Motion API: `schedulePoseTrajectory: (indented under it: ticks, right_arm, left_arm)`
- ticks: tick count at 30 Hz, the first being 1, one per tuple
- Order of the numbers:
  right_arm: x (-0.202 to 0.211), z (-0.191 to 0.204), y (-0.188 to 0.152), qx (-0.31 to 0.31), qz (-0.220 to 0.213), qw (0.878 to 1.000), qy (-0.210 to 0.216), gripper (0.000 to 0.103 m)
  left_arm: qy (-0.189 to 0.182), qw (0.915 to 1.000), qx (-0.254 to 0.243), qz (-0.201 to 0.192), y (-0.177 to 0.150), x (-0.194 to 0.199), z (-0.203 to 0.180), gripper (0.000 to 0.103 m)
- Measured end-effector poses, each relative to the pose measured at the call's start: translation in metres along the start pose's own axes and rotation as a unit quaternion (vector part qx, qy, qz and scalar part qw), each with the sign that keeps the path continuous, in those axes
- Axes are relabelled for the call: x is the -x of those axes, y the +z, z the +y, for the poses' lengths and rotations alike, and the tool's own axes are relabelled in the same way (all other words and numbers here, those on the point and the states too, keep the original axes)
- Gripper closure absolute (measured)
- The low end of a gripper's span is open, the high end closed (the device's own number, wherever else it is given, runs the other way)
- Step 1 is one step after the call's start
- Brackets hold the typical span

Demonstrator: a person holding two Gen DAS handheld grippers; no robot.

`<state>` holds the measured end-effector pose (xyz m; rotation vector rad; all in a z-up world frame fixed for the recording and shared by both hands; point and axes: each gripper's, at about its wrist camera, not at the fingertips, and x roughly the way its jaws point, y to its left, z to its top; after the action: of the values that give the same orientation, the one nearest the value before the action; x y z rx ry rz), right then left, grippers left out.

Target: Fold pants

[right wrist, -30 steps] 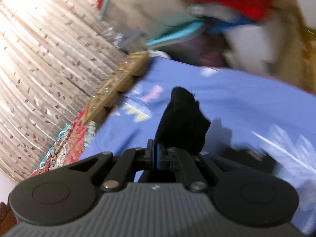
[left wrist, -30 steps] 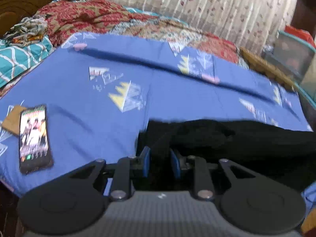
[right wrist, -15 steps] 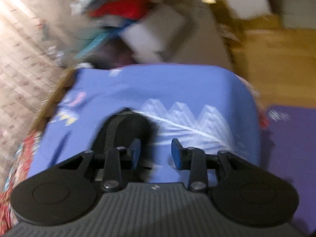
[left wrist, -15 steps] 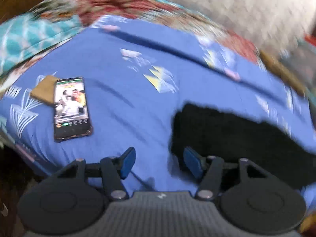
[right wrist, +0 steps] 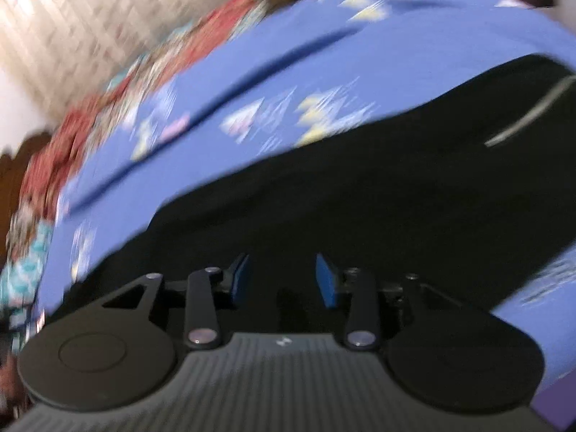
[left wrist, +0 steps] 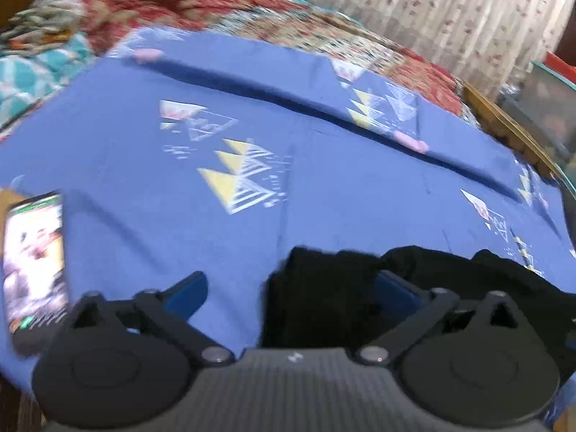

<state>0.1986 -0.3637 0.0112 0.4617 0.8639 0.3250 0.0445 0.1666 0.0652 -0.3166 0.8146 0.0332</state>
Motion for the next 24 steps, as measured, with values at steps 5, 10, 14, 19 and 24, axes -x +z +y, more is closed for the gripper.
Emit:
schedulePoseTrajectory:
  ticks: [5,10,14,19,24]
  right_arm:
    - [-0.042,0.046,-0.015,-0.006,0.047,0.999,0.027,0.058]
    - [-0.06,0.087,-0.023,0.04,0.077,0.996,0.03,0.058]
    - [-0.067,0.084,-0.023,0.047,0.084,0.995,0.024,0.058]
    - [-0.058,0.089,-0.02,0.045,0.073,0.996,0.039,0.056]
    - [-0.037,0.14,-0.023,0.141,0.05,0.98,0.131,0.056]
  left_arm:
    - [-0.001,0.9972,-0.022,0.072,-0.002,-0.064,-0.011,0.054]
    - [0.069,0.9896,-0.121,-0.036,-0.007,-0.032,-0.05,0.083]
    - [0.078,0.9931,-0.068,-0.056,0.007,-0.021,-0.025,0.08]
    - [0.111,0.9905,-0.079,-0.015,-0.009,-0.013,-0.019,0.047]
    - [0.044,0.9983,0.005,-0.037,-0.012,0.05,0.026,0.031]
